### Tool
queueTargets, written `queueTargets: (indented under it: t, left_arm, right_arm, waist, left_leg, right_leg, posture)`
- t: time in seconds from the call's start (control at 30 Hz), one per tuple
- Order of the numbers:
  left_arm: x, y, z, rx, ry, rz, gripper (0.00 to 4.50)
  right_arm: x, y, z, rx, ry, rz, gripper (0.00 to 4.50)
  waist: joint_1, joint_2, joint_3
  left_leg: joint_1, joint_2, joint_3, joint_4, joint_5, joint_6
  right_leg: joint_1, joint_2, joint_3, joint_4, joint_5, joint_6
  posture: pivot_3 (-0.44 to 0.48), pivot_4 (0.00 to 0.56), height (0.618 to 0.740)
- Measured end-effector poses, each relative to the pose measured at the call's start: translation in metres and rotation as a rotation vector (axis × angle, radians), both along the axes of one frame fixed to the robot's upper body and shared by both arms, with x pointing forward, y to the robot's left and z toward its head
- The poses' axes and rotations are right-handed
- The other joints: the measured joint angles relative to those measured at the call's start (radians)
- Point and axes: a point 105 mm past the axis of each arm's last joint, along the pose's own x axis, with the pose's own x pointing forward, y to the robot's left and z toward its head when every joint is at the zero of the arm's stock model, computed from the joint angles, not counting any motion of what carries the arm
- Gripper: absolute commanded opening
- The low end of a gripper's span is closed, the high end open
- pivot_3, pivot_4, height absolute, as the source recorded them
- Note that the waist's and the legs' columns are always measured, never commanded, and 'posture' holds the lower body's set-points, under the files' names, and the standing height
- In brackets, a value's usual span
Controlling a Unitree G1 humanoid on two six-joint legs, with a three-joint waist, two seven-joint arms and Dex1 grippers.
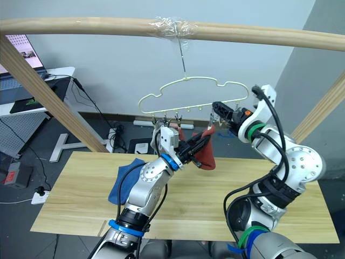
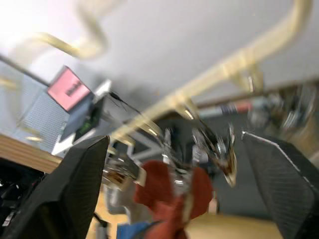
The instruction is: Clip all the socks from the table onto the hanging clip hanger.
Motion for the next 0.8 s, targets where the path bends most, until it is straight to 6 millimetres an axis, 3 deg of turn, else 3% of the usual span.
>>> queueTargets:
  t: [0.13, 0.3, 0.4, 0.47, 0.57, 0.63, 0.7, 0.8]
  left_arm:
    - [0.001, -0.001, -0.004, -0.004, 0.050, -0.022, 2.97]
    - [0.003, 0.016, -0.013, 0.050, 0.086, -0.019, 4.48]
    - [0.001, 0.030, -0.010, 0.087, 0.077, -0.033, 4.48]
    - [-0.005, 0.041, -0.007, 0.107, 0.071, -0.052, 4.50]
    - [-0.017, 0.063, 0.005, 0.170, 0.030, -0.087, 4.50]
    - [-0.018, 0.077, 0.019, 0.182, -0.009, -0.075, 4.50]
    - [-0.022, 0.083, 0.029, 0.186, -0.029, -0.083, 4.50]
    - [-0.025, 0.083, 0.033, 0.180, -0.029, -0.097, 4.50]
  right_arm:
    - [-0.013, -0.009, -0.021, -0.148, -0.008, -0.039, 4.50]
    - [-0.021, -0.008, -0.050, -0.359, -0.078, -0.102, 4.50]
    - [-0.022, 0.003, -0.061, -0.453, -0.168, -0.134, 4.50]
    - [-0.020, 0.009, -0.058, -0.497, -0.258, -0.167, 4.16]
    - [-0.015, 0.016, -0.055, -0.544, -0.352, -0.224, 3.26]
    - [-0.012, 0.017, -0.055, -0.569, -0.384, -0.261, 3.26]
    - [-0.010, 0.018, -0.054, -0.552, -0.398, -0.288, 3.26]
    - [-0.007, 0.018, -0.055, -0.548, -0.410, -0.307, 2.71]
  waist:
    - [-0.006, 0.000, 0.000]
    - [-0.021, 0.000, 0.000]
    - [-0.032, 0.000, 0.000]
    - [-0.033, 0.000, 0.000]
    - [-0.031, 0.000, 0.000]
    - [-0.025, 0.000, 0.000]
    - [-0.014, 0.000, 0.000]
    - [0.000, -0.001, 0.001]
  left_leg:
    - [0.000, 0.000, 0.000, 0.000, 0.000, 0.000]
    - [0.000, 0.000, 0.000, 0.001, 0.000, 0.000]
    - [0.000, 0.000, 0.000, 0.001, 0.000, 0.000]
    - [0.000, 0.000, 0.000, 0.002, 0.000, 0.000]
    - [0.000, 0.001, 0.000, 0.002, 0.000, 0.000]
    - [0.000, 0.001, 0.000, 0.002, 0.000, 0.000]
    - [0.000, 0.001, 0.000, 0.002, 0.000, 0.000]
    - [0.000, 0.001, 0.000, 0.002, 0.000, 0.000]
  right_leg:
    - [0.000, 0.000, -0.001, 0.000, 0.000, 0.000]
    - [0.000, 0.000, 0.000, 0.001, 0.000, 0.001]
    - [0.000, 0.000, 0.000, 0.001, -0.001, 0.001]
    - [0.000, 0.000, 0.000, 0.001, -0.001, 0.001]
    - [0.000, 0.000, 0.000, 0.001, 0.000, 0.001]
    - [0.001, 0.000, -0.001, 0.001, 0.000, 0.001]
    - [0.001, 0.000, -0.001, 0.000, 0.000, 0.001]
    - [0.001, -0.001, -0.001, 0.000, 0.000, 0.001]
  posture:
    - [0.015, 0.147, 0.740]
    - [0.021, 0.150, 0.740]
    - [0.034, 0.152, 0.740]
    - [0.051, 0.159, 0.740]
    - [0.063, 0.159, 0.740]
    - [0.073, 0.162, 0.740]
    - [0.073, 0.162, 0.740]
    - [0.083, 0.163, 0.740]
